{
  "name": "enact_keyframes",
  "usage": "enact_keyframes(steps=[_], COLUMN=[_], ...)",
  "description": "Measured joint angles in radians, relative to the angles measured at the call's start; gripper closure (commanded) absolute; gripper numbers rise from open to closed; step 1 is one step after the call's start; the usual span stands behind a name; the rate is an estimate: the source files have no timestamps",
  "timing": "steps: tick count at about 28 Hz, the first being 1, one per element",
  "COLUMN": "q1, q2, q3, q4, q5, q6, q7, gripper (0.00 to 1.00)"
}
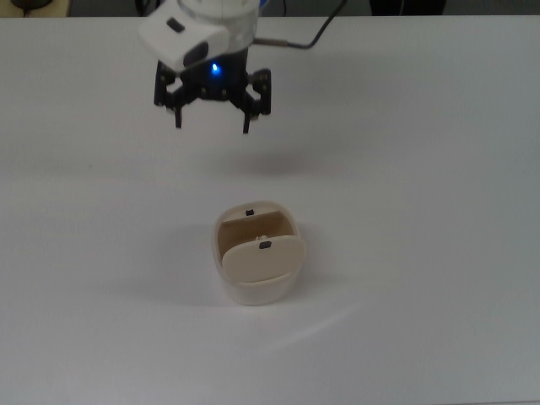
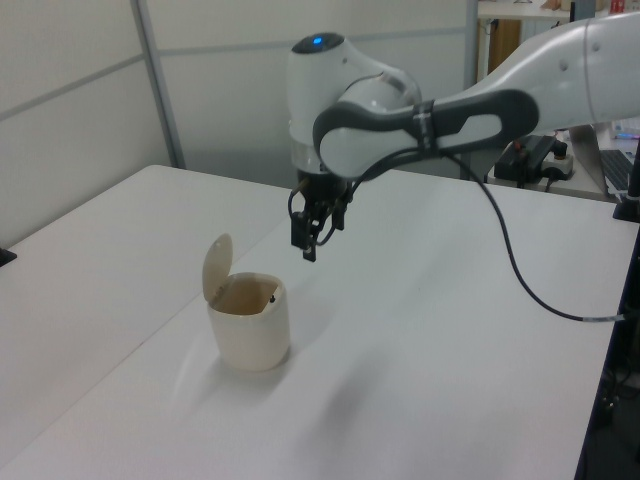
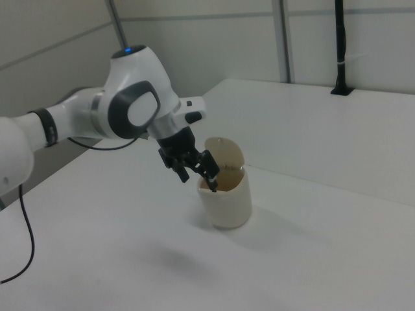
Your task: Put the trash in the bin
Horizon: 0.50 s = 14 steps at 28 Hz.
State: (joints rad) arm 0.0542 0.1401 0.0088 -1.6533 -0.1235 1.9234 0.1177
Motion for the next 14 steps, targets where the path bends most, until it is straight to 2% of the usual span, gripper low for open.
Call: enact_keyframes(steps=[7, 14], q1=[-0.016, -0.034], q2=[-0.101, -0.145], q3=[-0.009, -0.01], q4=[0.005, 0.045], q5=[0.034, 0.061], q6=[-0.143, -0.287], q7=[0.004, 0.004], gripper=[0.0, 0.0])
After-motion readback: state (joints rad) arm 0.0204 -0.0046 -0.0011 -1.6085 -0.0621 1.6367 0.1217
